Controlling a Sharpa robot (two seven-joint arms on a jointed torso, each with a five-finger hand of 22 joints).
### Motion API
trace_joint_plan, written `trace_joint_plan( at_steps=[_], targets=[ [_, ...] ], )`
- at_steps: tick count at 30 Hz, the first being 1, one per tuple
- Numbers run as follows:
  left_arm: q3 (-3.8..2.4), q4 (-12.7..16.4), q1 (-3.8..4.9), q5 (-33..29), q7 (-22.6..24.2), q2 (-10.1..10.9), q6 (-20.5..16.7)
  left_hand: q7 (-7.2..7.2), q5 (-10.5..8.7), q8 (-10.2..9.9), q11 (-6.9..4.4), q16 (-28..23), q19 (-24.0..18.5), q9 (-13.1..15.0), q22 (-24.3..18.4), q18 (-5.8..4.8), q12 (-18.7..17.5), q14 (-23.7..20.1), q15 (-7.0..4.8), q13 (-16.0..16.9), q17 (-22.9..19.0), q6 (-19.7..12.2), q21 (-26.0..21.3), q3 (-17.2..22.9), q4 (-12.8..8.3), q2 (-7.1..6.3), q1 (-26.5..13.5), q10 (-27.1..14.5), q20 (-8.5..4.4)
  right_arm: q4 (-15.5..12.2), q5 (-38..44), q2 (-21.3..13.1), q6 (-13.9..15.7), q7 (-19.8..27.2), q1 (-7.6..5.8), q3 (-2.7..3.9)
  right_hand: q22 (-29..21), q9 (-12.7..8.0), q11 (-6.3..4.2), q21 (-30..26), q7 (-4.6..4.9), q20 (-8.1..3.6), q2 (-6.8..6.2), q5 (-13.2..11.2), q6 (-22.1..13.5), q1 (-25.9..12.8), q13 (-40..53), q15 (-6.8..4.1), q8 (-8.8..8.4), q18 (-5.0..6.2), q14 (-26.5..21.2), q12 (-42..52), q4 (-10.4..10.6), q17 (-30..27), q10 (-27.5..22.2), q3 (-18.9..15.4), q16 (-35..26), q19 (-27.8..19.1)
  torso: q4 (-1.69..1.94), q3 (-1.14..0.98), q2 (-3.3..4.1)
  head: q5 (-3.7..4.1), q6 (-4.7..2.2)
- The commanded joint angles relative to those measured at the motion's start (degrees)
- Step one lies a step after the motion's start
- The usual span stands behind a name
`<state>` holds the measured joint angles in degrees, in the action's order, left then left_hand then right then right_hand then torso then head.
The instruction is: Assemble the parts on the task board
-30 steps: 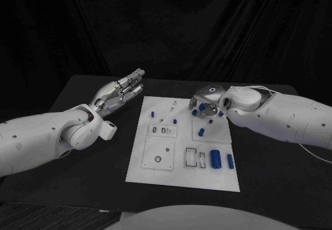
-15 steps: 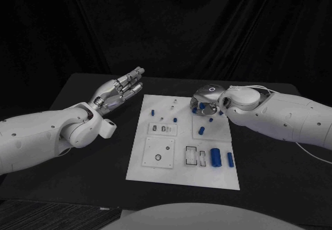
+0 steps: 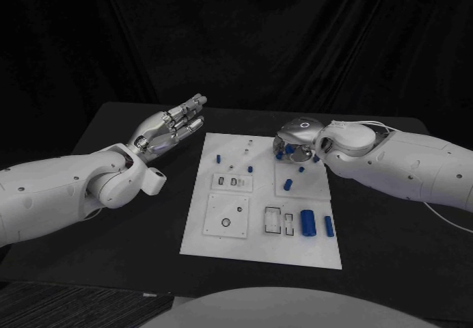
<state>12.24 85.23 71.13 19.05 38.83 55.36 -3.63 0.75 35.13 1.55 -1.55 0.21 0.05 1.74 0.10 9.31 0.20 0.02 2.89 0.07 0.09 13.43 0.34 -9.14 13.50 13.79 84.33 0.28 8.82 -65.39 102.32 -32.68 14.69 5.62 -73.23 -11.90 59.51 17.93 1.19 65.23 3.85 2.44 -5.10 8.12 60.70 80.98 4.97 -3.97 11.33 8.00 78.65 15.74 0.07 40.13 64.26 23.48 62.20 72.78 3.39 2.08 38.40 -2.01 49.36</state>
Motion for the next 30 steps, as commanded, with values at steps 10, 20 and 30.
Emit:
trace_joint_plan(
  at_steps=[10,20,30],
  targets=[
    [-0.05,0.7,-0.07,0.0,8.1,0.2,-0.2,0.30,0.28,0.2,0.61,-0.2,-0.1,0.0,-0.1,0.65,-0.2,0.0,0.46,0.0,-0.1,0.0,-0.3,0.3,-0.4,-0.21,0.7,-0.2,0.54,-3.9,0.5,-1.2,1.0,-1.1,-4.61,0.03,0.3,0.8,-0.01,0.3,0.31,0.02,0.67,-0.2,0.6,-0.3,-0.5,0.04,-0.18,-0.93,0.5,-1.6,0.1,-0.3,0.6,0.1,-0.5,0.3,0.11,0.11,-0.04,-0.23,-1.05],
    [-0.06,1.5,-0.06,0.0,8.9,0.1,-1.3,-0.41,0.03,0.0,0.10,-0.2,-0.1,-0.1,-0.1,0.36,-0.2,0.0,-0.60,-0.1,-0.1,-1.2,-0.3,0.6,-0.1,-0.31,0.1,-0.3,-0.98,-3.4,0.5,0.5,-1.2,-1.8,-6.62,0.04,0.4,0.7,-0.05,0.1,0.21,0.04,0.49,-0.2,0.3,-0.3,-0.8,0.06,-0.66,-0.91,0.2,-2.7,0.2,-0.6,0.7,0.0,-0.9,0.1,0.80,0.35,0.32,-0.39,-1.62],
    [-0.06,2.4,-0.06,0.0,9.7,0.2,-1.6,-0.67,0.10,0.0,0.02,-0.2,-0.1,-0.1,-0.1,-0.05,-0.2,0.0,-1.24,-0.1,-0.1,-1.5,-0.3,0.8,-0.1,-0.34,-0.1,-0.3,-2.01,1.7,0.5,4.6,-2.9,-2.1,-6.64,0.04,0.2,0.5,0.08,-0.3,0.31,0.09,0.10,-0.2,-0.1,-0.2,-1.0,0.14,-1.19,-0.87,0.0,-3.7,0.2,-0.9,0.6,-0.1,-1.2,-0.2,1.80,0.68,1.51,0.16,-2.14]
  ],
)
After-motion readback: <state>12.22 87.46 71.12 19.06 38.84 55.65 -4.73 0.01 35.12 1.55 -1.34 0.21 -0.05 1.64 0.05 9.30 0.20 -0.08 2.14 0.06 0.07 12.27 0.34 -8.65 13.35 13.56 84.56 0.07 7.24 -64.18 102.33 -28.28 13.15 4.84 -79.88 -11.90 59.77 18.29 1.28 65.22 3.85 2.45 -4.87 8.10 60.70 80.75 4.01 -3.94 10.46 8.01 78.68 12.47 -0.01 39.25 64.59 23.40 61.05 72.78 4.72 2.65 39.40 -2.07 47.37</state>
